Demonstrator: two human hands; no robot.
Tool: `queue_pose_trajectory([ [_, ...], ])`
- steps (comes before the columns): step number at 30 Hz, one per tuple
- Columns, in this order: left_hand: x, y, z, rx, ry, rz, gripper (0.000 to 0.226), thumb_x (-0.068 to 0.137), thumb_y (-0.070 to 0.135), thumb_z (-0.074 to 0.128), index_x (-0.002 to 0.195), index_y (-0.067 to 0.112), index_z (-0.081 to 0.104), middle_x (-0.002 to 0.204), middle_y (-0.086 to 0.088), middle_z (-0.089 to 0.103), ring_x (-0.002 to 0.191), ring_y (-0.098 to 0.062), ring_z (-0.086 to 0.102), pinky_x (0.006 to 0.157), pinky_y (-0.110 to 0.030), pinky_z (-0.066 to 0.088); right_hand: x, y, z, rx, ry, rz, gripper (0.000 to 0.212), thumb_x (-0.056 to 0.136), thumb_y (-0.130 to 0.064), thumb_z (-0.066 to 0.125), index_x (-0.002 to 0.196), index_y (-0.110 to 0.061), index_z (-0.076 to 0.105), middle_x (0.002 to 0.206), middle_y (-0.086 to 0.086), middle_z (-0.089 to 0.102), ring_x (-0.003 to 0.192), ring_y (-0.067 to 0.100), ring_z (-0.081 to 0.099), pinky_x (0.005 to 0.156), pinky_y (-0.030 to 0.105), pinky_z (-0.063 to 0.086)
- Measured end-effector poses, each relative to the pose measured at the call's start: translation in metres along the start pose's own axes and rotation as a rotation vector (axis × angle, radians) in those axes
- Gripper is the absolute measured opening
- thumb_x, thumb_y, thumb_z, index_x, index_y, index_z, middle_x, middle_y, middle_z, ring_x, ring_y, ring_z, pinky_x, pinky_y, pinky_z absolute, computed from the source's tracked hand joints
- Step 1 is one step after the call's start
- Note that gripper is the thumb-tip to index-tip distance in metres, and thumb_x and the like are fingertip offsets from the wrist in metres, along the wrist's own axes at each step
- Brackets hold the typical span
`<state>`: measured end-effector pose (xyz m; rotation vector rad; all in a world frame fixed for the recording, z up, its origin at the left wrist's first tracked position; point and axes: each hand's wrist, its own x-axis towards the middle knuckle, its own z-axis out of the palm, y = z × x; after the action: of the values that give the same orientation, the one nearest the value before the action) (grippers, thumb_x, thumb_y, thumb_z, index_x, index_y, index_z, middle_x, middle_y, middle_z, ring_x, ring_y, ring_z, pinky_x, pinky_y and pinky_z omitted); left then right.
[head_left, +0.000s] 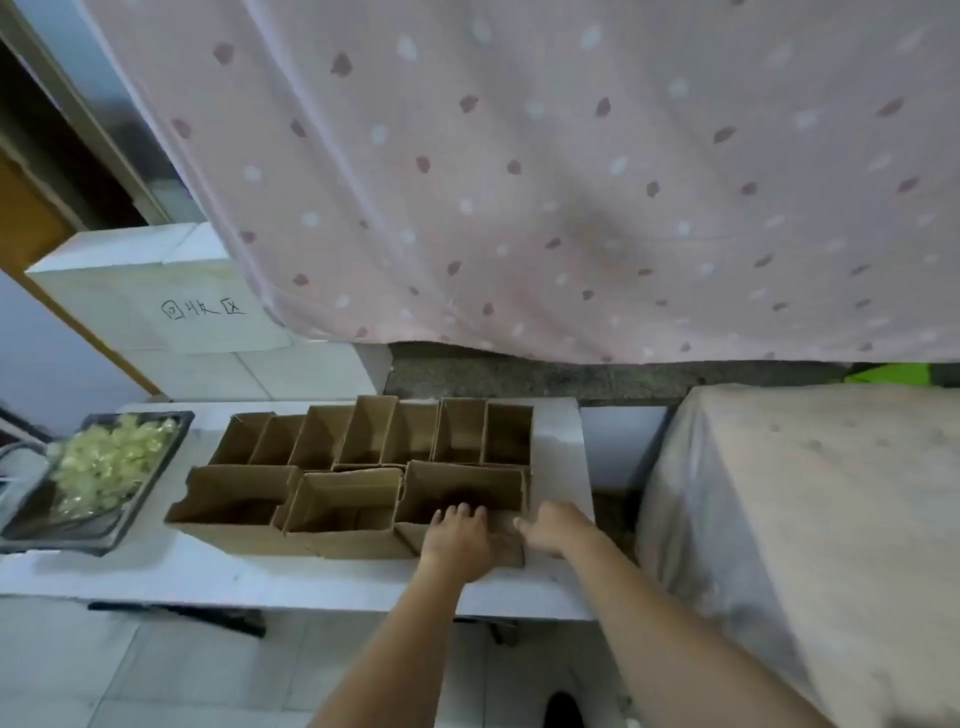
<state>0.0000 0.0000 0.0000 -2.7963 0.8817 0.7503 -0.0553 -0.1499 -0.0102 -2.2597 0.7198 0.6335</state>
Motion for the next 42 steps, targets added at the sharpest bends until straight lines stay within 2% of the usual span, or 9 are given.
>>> queue_pose_trajectory([
  [4, 0.017, 0.007, 0.011, 0.029, 0.02, 0.045, 0.055, 0.101, 0.033, 0.052, 0.151, 0.018, 0.034, 0.15, -0.009, 0.044, 0.142, -0.028, 0.037, 0.124, -0.046, 0.018, 0.022, 0.005, 0.007, 0.086, -0.043, 0.046, 0.03, 0.097, -0.055, 0.048, 0.088, -0.026, 0.049, 0.083, -0.003, 0.055, 0.074, 0.013, 0.055, 0.061, 0.029, 0.039],
  [13, 0.037, 0.012, 0.033, -0.061, 0.132, 0.093, 0.026, 0.1, 0.011, 0.052, 0.118, 0.025, 0.064, 0.113, 0.001, 0.069, 0.11, -0.02, 0.061, 0.109, -0.035, 0.036, 0.038, 0.005, 0.021, 0.229, -0.064, -0.02, 0.026, 0.1, -0.04, 0.048, 0.085, -0.022, 0.058, 0.081, 0.0, 0.061, 0.069, 0.014, 0.06, 0.058, 0.026, 0.041],
  [16, 0.035, 0.009, 0.038, -0.122, 0.182, 0.148, 0.03, 0.103, 0.013, 0.046, 0.121, 0.027, 0.064, 0.11, 0.003, 0.07, 0.108, -0.019, 0.06, 0.106, -0.035, 0.032, 0.034, 0.02, 0.011, 0.299, -0.141, -0.06, 0.038, 0.101, -0.052, 0.042, 0.11, -0.021, 0.062, 0.096, -0.002, 0.063, 0.081, 0.012, 0.062, 0.063, 0.023, 0.043],
  [20, 0.029, -0.001, 0.037, -0.284, 0.242, 0.229, 0.025, 0.104, 0.016, 0.048, 0.113, 0.025, 0.069, 0.106, 0.001, 0.072, 0.104, -0.022, 0.059, 0.101, -0.036, 0.029, 0.016, 0.052, -0.009, 0.228, -0.043, -0.138, 0.074, 0.09, -0.062, 0.057, 0.151, -0.026, 0.034, 0.149, 0.001, 0.045, 0.13, 0.02, 0.049, 0.099, 0.032, 0.044],
  [26, 0.013, -0.015, 0.026, -0.573, 0.384, 0.298, 0.01, 0.092, 0.004, 0.067, 0.088, 0.009, 0.075, 0.084, -0.003, 0.071, 0.077, -0.015, 0.061, 0.076, -0.031, 0.046, -0.013, 0.063, -0.028, -0.039, -0.058, -0.149, 0.126, 0.074, -0.058, 0.078, 0.158, -0.026, -0.01, 0.165, -0.002, -0.004, 0.149, 0.026, 0.02, 0.115, 0.036, 0.029],
  [29, 0.007, -0.023, 0.018, -0.808, 0.328, 0.284, 0.021, 0.092, 0.002, 0.067, 0.101, 0.017, 0.078, 0.096, 0.013, 0.07, 0.088, 0.001, 0.063, 0.078, -0.015, 0.05, -0.012, 0.055, -0.026, -0.083, -0.013, -0.15, 0.132, 0.073, -0.052, 0.082, 0.157, -0.024, -0.016, 0.165, 0.001, -0.013, 0.151, 0.026, 0.014, 0.118, 0.034, 0.026],
  [31, 0.002, -0.027, 0.013, -0.932, 0.256, 0.336, 0.031, 0.093, 0.001, 0.065, 0.106, 0.028, 0.075, 0.106, 0.022, 0.069, 0.1, 0.008, 0.063, 0.089, -0.015, 0.051, -0.008, 0.051, -0.024, -0.095, 0.044, -0.152, 0.135, 0.07, -0.051, 0.085, 0.157, -0.025, -0.015, 0.165, -0.002, -0.015, 0.151, 0.027, 0.012, 0.12, 0.039, 0.025],
  [35, -0.002, -0.036, 0.008, -1.068, 0.125, 0.428, 0.027, 0.095, 0.004, 0.064, 0.112, 0.021, 0.075, 0.128, 0.012, 0.068, 0.126, 0.0, 0.056, 0.106, -0.019, 0.042, -0.001, 0.045, -0.024, -0.229, 0.117, -0.166, 0.135, 0.065, -0.057, 0.084, 0.157, -0.023, -0.01, 0.165, -0.002, -0.003, 0.152, 0.025, 0.001, 0.124, 0.045, 0.007],
  [42, 0.002, -0.061, 0.014, -1.159, 0.074, 0.313, 0.022, 0.094, 0.016, 0.068, 0.115, 0.019, 0.073, 0.118, 0.012, 0.072, 0.115, -0.001, 0.063, 0.105, -0.031, 0.049, 0.0, 0.04, -0.024, -0.281, 0.254, -0.234, 0.13, 0.053, -0.064, 0.077, 0.155, -0.017, 0.013, 0.154, -0.001, 0.022, 0.143, 0.022, 0.019, 0.12, 0.034, 0.02],
])
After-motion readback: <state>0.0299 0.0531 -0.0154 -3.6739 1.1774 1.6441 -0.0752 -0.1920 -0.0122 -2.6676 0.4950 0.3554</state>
